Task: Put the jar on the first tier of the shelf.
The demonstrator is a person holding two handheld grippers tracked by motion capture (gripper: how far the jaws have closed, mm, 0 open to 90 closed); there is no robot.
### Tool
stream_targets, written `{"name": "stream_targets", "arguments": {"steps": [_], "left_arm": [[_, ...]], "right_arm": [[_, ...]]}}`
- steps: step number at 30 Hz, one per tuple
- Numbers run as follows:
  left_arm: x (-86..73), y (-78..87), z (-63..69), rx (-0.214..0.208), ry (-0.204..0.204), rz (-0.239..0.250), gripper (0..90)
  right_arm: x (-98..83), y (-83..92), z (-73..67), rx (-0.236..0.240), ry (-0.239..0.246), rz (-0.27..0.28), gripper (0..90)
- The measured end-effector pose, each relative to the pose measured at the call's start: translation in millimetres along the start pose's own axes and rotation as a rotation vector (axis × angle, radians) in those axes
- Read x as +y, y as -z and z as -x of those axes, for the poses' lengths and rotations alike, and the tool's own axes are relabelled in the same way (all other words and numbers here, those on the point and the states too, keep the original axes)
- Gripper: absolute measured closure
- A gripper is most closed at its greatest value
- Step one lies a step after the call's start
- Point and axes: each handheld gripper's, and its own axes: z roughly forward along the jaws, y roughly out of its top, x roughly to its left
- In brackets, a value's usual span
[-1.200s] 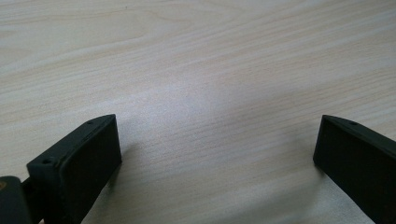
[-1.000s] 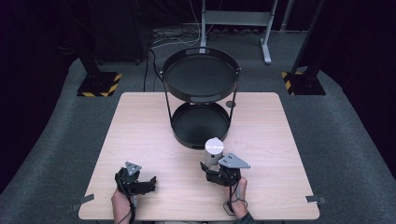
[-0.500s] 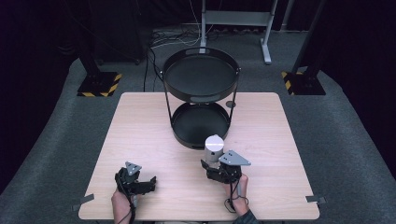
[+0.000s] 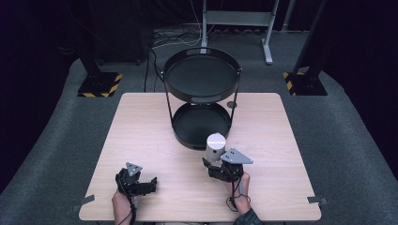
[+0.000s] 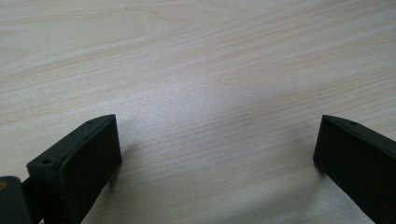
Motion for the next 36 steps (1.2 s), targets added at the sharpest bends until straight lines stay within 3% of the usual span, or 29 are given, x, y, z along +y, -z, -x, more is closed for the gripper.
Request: {"name": "stream_targets", "arguments": {"steps": [36], "left_arm": [[0.0, 0.0, 0.0, 0.0, 0.0, 0.0, 0.2]], "right_arm": [[23.4, -7.9, 14.6, -0.03, 0.035, 0.018, 30.1]]}}
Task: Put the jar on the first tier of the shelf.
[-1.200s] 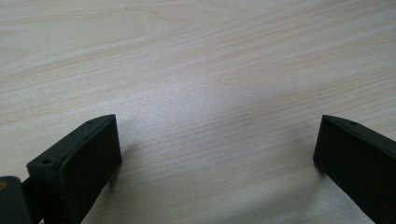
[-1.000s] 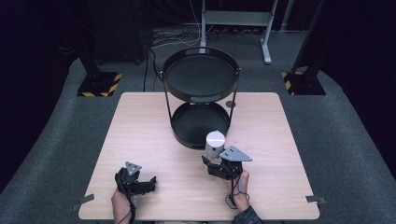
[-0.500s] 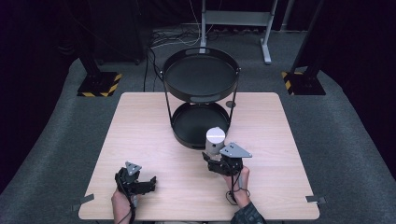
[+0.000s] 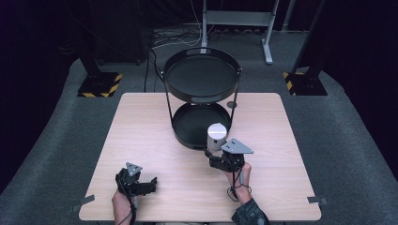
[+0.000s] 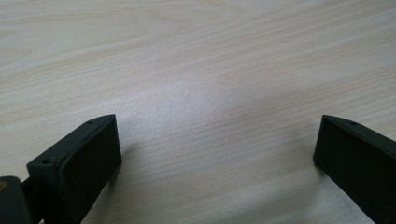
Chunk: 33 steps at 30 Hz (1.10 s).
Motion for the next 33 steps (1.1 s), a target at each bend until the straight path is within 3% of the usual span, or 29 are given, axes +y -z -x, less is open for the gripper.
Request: {"name": "stream_targets", "arguments": {"steps": [33], "left_arm": [[0.0, -0.1, 0.0, 0.0, 0.0, 0.0, 0.2]], "right_arm": [[13.4, -11.4, 10.1, -0.004, -0.002, 0.004, 30.2]]}}
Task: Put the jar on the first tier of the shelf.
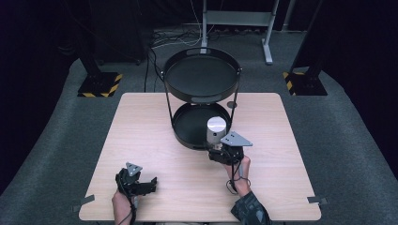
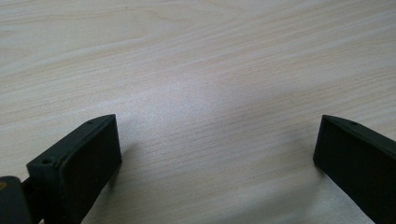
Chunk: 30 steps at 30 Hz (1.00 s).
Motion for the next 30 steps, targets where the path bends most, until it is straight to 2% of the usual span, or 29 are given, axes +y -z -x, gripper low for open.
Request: {"name": "stream_targets", "arguments": {"steps": [30], "left_arm": [[0.0, 0.0, 0.0, 0.0, 0.0, 0.0, 0.2]], "right_arm": [[16.2, -16.6, 10.7, 0.005, -0.012, -0.005, 30.2]]}}
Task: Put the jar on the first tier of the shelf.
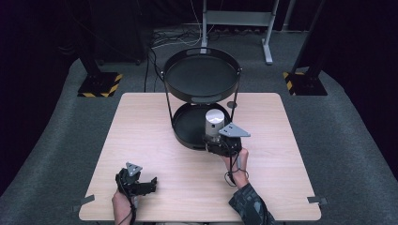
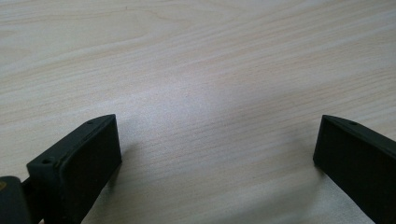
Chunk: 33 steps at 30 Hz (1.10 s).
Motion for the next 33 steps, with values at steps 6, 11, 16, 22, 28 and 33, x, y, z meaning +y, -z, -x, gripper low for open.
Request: {"name": "stream_targets", "arguments": {"steps": [6, 11, 16, 22, 28, 33], "left_arm": [[0.0, 0.0, 0.0, 0.0, 0.0, 0.0, 0.2], [0.0, 0.0, 0.0, 0.0, 0.0, 0.0, 0.2], [0.0, 0.0, 0.0, 0.0, 0.0, 0.001, 0.2], [0.0, 0.0, 0.0, 0.0, 0.0, 0.0, 0.2], [0.0, 0.0, 0.0, 0.0, 0.0, 0.0, 0.2], [0.0, 0.0, 0.0, 0.0, 0.0, 0.0, 0.2]], "right_arm": [[2.4, -3.4, 1.4, 0.001, -0.001, 0.001, 30.2], [5.7, -7.2, 1.5, 0.004, 0.007, -0.001, 30.2], [7.3, -10.2, 2.8, 0.004, 0.005, -0.002, 30.2], [8.8, -13.2, 4.8, 0.005, 0.0, 0.0, 30.2], [12.1, -15.4, 6.4, 0.003, -0.002, 0.002, 30.2], [12.7, -19.4, 8.5, 0.001, -0.003, -0.002, 30.2]]}}
